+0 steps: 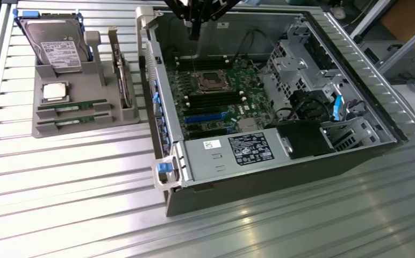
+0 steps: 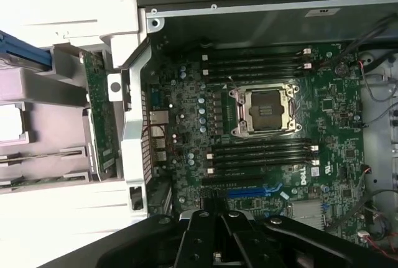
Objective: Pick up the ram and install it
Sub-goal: 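Reach for the ram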
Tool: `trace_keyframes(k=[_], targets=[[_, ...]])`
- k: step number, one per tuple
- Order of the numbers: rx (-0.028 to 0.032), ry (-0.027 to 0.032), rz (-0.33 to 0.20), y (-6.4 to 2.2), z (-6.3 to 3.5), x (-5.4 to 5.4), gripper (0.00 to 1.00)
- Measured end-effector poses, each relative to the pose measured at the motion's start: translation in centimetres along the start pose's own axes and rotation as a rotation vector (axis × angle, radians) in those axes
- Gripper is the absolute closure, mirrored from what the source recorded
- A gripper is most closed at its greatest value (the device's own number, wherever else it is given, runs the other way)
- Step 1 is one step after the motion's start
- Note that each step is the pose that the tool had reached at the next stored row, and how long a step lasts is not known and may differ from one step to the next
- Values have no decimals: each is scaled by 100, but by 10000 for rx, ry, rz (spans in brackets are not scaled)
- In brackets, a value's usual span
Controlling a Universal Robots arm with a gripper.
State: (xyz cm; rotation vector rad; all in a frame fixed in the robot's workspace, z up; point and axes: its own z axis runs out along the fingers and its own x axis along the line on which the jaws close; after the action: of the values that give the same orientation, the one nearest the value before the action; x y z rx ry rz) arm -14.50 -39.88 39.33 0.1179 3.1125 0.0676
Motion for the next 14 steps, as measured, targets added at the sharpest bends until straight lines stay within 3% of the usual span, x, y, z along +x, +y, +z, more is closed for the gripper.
trace_keyframes(k=[14], targets=[[-1,-1,1,-7,-2,94,89]])
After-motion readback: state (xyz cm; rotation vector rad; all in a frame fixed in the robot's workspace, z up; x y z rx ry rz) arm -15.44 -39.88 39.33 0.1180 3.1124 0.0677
